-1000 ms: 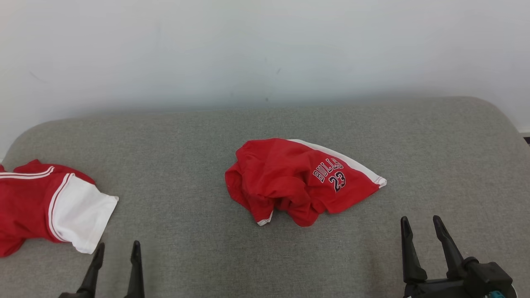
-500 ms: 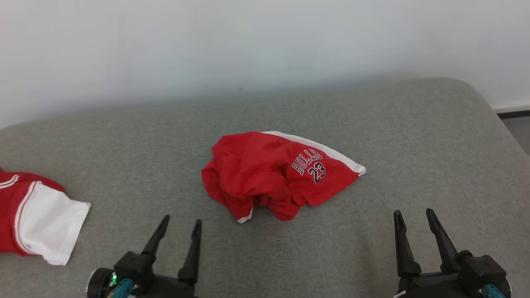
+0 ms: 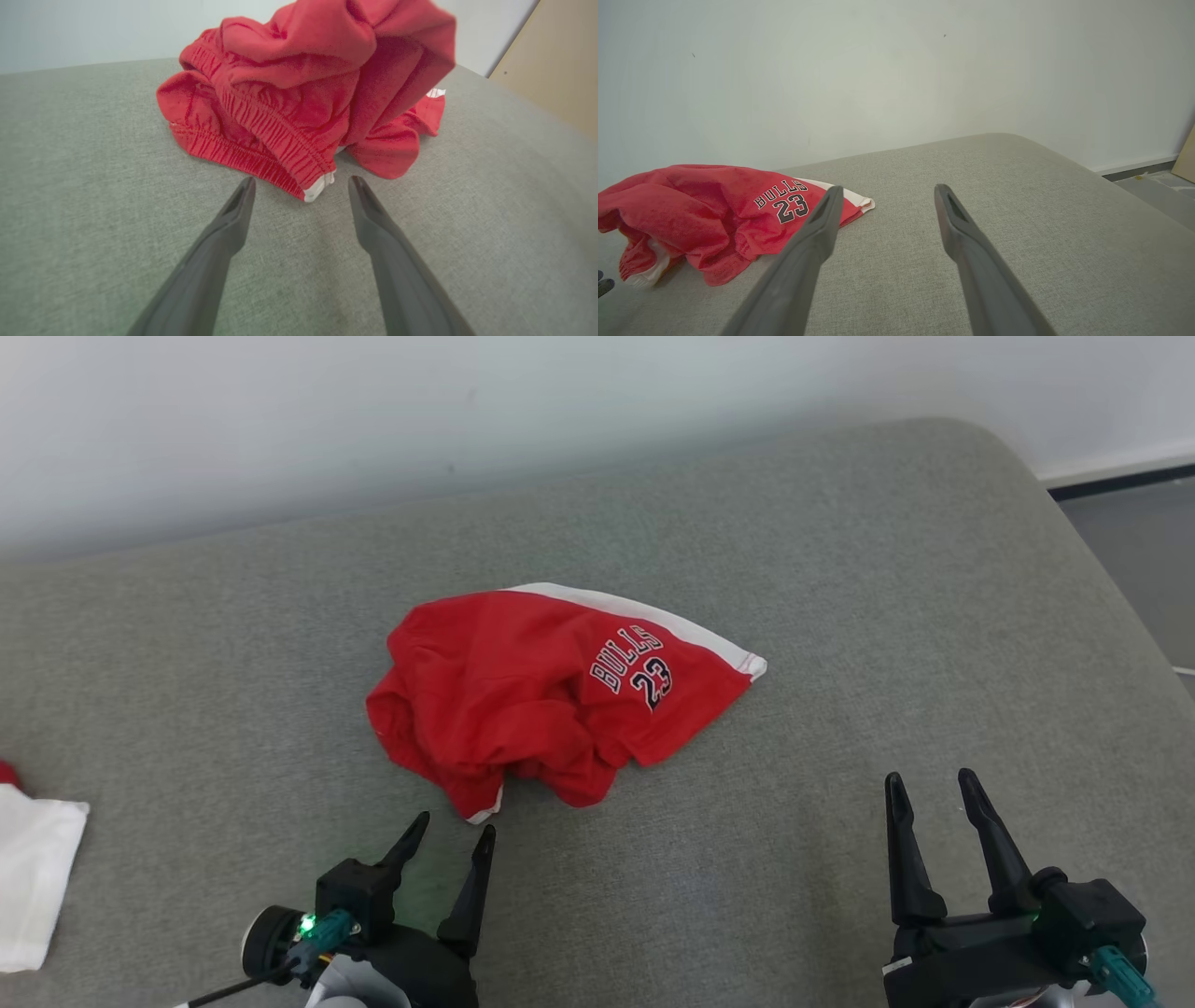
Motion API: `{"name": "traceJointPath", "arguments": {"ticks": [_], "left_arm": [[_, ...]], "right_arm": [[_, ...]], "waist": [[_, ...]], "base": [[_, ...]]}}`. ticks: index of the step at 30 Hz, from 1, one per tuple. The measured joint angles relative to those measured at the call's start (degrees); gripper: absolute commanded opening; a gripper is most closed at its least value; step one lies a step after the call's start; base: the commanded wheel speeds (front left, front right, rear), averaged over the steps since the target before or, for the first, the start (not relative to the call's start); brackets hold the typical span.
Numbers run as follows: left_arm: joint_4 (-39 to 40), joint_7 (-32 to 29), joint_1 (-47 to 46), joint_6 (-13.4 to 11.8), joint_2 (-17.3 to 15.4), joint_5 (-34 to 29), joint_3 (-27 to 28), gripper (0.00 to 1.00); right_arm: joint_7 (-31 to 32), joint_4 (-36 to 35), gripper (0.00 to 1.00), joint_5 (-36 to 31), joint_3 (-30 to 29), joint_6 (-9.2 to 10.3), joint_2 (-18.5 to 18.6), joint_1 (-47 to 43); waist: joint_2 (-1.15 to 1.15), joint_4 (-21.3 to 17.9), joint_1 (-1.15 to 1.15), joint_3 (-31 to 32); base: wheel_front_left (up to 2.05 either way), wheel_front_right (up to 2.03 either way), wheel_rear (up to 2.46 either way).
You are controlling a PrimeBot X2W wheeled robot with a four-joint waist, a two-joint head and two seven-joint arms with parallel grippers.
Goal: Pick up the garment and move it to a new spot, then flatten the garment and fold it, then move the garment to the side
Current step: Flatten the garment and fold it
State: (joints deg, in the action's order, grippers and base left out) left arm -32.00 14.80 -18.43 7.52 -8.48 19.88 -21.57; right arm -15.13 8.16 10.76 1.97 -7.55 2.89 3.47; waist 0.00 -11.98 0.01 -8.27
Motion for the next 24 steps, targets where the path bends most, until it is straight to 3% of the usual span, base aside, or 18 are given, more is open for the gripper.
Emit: {"name": "traceJointPath", "arguments": {"ticks": [8, 9, 18, 24], "left_arm": [[-7.1, 0.2, -5.7, 0.0, 0.1, 2.1, -2.7, 1.00], [-7.5, 0.2, -6.3, 0.0, 0.3, 3.0, -3.0, 0.00], [-4.1, 0.2, -6.9, 0.0, 0.7, 3.8, -3.6, 0.00], [1.8, 0.2, -0.1, 0.0, -2.8, 2.7, -4.7, 0.00]], "right_arm": [[0.0, -0.1, 1.00, 0.4, 0.4, 0.00, 0.0, 1.1], [0.0, -0.1, 1.00, 0.4, 0.3, 0.00, 0.0, 1.1], [0.0, 0.0, 1.00, 0.4, -1.1, 0.00, 0.0, 0.0], [0.0, 0.5, 1.00, 0.7, -1.2, 0.00, 0.0, -1.3]], "waist": [[0.00, -2.7, 0.00, -2.6], [0.00, -2.8, 0.00, -2.8], [0.00, -0.2, -0.01, -2.2], [0.00, 3.7, -0.02, -0.1]], "base": [[0.00, 0.00, 0.00], [0.00, 0.00, 0.00], [0.00, 0.00, 0.00], [0.00, 0.00, 0.00]]}}
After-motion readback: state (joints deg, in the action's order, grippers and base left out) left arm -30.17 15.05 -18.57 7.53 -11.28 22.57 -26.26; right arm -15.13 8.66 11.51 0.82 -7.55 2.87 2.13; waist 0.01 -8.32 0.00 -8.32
